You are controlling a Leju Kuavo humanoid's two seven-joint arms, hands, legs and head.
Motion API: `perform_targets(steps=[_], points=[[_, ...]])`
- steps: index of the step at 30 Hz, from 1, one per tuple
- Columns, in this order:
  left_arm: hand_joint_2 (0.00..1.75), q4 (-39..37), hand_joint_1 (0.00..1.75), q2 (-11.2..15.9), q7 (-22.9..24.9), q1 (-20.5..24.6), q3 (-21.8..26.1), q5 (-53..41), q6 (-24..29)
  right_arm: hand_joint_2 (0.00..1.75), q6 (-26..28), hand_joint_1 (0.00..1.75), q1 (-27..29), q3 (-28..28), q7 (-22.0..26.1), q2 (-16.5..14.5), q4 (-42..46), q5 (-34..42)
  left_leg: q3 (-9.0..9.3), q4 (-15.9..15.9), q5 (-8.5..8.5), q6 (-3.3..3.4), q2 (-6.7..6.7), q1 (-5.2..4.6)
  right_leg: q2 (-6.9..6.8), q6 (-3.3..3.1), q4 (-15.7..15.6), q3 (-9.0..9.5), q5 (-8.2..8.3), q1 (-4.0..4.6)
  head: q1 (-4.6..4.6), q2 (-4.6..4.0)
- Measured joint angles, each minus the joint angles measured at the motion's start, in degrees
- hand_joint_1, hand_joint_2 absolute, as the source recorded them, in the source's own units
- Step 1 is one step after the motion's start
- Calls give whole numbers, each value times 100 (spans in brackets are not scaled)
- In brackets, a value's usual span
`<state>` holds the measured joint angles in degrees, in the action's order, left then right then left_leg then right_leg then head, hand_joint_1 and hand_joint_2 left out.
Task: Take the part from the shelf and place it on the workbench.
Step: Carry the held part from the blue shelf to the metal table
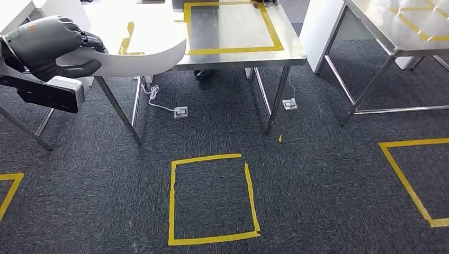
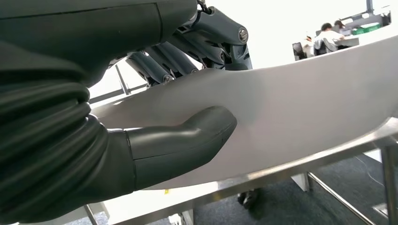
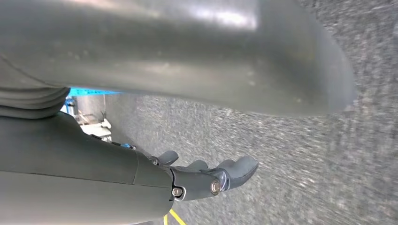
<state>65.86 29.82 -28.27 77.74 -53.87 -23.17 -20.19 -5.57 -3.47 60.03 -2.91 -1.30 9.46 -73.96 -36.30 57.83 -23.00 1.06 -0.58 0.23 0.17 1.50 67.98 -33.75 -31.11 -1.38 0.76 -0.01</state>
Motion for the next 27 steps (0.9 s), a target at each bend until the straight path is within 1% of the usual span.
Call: perform_targets(steps=[1,2,3,4,5,7,8,9,10,11,13,14,15,17,18,19,20,21,22,23,24,25,26,27], points=[[175,-8,175,-19,0,-8,-5,-9,5,0,4,0,0,3,0,-1,0,4,33,0,-41,26,-5,-9,1,4,349,-270,-132,7,-2,1],[175,-18,175,-43,0,-24,-13,-19,10,0,9,0,1,9,-1,-2,0,9,69,2,-85,42,-13,-21,1,5,604,-505,-290,16,-3,1],[175,-33,175,-68,-2,-44,-19,-32,14,0,15,0,3,16,-2,-5,0,13,116,7,-132,52,-23,-33,2,1,714,-669,-396,27,-3,1],[175,-52,175,-91,-2,-61,-23,-50,18,0,27,0,3,23,-2,-11,0,18,175,14,-184,56,-33,-46,2,-11,646,-743,-376,39,-3,1],[175,-70,175,-109,-2,-74,-22,-67,23,0,45,0,3,29,-2,-20,0,26,242,23,-239,55,-39,-57,1,-34,404,-723,-209,51,-4,1],[175,-90,175,-117,1,-91,-3,-97,24,0,105,0,9,34,-1,-43,0,38,375,44,-354,37,-43,-75,2,-105,-366,-506,371,86,-5,1],[175,-87,175,-101,6,-103,19,-105,14,0,136,0,11,36,1,-58,0,37,418,49,-401,15,-50,-84,2,-139,-659,-409,533,108,-5,1],[175,-71,175,-71,19,-127,49,-113,-10,0,163,0,12,36,1,-78,0,28,446,44,-441,-16,-57,-90,2,-173,-841,-334,623,128,-7,1],[175,-39,175,-23,37,-172,93,-123,-41,0,182,0,13,36,1,-98,1,16,468,64,-450,-55,-64,-96,4,-206,-908,-297,634,138,-7,1],[175,8,175,32,53,-225,150,-134,-73,0,192,0,11,36,0,-124,2,-3,486,78,-453,-97,-70,-101,4,-238,-928,-254,607,137,-10,1],[175,122,175,160,87,-345,305,-173,-140,0,194,0,9,36,-4,-170,6,-36,489,198,-488,-168,-53,-95,9,-305,-971,-151,656,109,-8,1],[175,176,175,208,96,-386,392,-205,-172,0,189,0,6,36,-4,-190,8,-50,414,348,-560,-196,-42,-87,9,-330,-976,-105,642,99,-3,1],[175,221,175,249,105,-427,482,-250,-209,0,180,0,2,36,-4,-204,10,-61,262,608,-670,-225,-29,-72,9,-350,-980,-71,622,90,3,1],[175,286,175,286,109,-531,627,-350,-280,0,166,0,-3,36,-2,-227,13,-82,-187,1292,-937,-278,-13,-43,2,-365,-980,-14,558,87,12,1],[175,303,175,296,109,-601,679,-388,-313,0,162,0,-3,36,-2,-236,13,-91,-381,1534,-1020,-301,-7,-27,-2,-362,-980,24,520,84,12,1],[175,315,175,302,108,-666,716,-415,-337,0,161,0,-2,36,-2,-244,13,-96,-492,1610,-1011,-314,1,-12,-5,-356,-979,72,479,82,12,1],[175,325,175,309,105,-714,745,-430,-352,0,160,0,-2,36,-2,-250,13,-96,-501,1484,-883,-320,9,1,-6,-346,-979,129,434,81,13,1],[175,334,175,317,97,-740,777,-441,-361,0,158,0,-1,36,-2,-254,13,-96,-420,1185,-649,-319,18,11,-5,-332,-978,190,388,79,13,1],[175,339,175,323,79,-751,815,-456,-364,0,158,0,0,36,-2,-257,13,-96,-301,779,-359,-310,29,18,-4,-311,-975,242,339,81,14,1],[175,339,175,326,56,-754,851,-479,-366,0,158,0,2,36,-1,-258,14,-94,-192,428,-181,-286,38,15,1,-284,-967,284,294,86,16,1],[175,333,175,322,25,-757,881,-514,-376,0,160,0,3,36,-6,-259,16,-92,-104,189,-92,-256,41,6,1,-250,-963,308,251,92,16,1],[175,324,175,316,-6,-762,904,-555,-390,0,162,0,5,36,-20,-260,19,-90,-61,66,-63,-214,40,-2,2,-210,-945,329,221,99,15,1],[175,312,175,294,-31,-763,915,-591,-406,0,166,0,7,36,-41,-261,21,-81,-36,65,-117,-163,35,-10,1,-171,-921,347,206,106,12,1],[175,299,175,263,-49,-752,926,-616,-425,0,172,0,9,37,-65,-262,22,-70,2,67,-107,-117,27,-6,-4,-135,-894,353,185,106,9,1]])
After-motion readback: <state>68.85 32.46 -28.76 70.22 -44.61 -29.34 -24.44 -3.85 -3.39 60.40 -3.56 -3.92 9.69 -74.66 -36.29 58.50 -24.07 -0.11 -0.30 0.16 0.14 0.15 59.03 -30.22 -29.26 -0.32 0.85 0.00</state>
